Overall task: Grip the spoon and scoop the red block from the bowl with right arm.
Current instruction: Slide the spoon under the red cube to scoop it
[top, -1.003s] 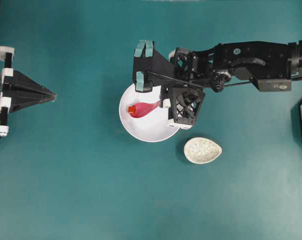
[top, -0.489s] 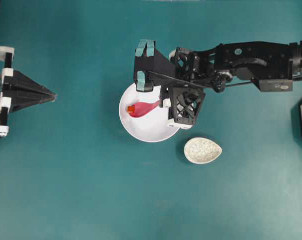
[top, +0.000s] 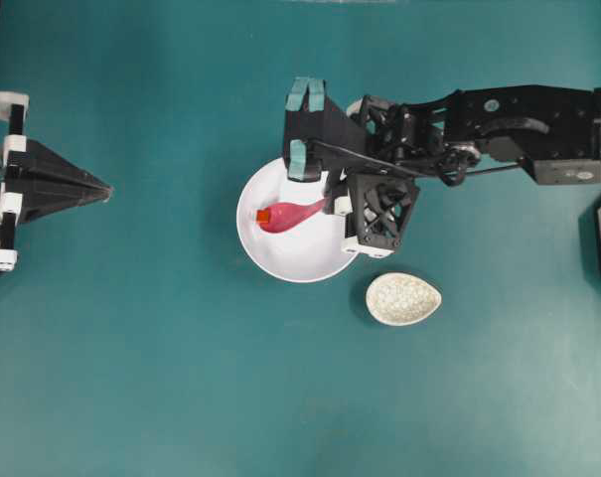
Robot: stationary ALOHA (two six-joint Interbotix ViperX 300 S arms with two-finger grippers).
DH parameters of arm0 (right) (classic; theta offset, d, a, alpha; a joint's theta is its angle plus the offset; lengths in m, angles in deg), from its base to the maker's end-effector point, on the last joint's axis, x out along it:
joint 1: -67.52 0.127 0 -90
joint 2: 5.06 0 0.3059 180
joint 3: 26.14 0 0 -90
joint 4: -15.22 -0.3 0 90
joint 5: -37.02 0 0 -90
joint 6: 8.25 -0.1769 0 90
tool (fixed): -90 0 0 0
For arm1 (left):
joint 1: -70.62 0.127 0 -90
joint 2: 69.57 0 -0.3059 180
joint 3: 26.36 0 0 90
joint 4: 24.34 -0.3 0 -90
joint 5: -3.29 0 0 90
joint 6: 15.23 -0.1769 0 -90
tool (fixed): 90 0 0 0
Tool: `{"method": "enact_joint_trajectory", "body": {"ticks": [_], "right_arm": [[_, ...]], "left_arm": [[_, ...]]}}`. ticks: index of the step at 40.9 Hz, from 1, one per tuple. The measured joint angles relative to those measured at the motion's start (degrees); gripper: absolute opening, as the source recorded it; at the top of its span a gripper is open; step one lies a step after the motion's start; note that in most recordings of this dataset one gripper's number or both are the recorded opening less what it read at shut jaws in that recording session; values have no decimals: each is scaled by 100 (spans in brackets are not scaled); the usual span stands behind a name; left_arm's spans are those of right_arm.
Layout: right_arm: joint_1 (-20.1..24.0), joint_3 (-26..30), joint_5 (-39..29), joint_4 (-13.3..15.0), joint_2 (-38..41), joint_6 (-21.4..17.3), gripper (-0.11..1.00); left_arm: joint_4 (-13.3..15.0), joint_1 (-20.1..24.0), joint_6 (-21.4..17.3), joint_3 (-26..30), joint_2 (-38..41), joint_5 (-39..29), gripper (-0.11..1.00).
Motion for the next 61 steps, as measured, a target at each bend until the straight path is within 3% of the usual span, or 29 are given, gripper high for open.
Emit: {"method": "enact_joint_trajectory", "body": {"ticks": [38,61], "right_arm": [[123,-1072,1336,-88,-606,0,25],[229,-1978,2874,-88,-914,9,25]], "left_arm": [[0,-9,9,9,0,9,0],[0,0,62,0,0,9,0]]}}
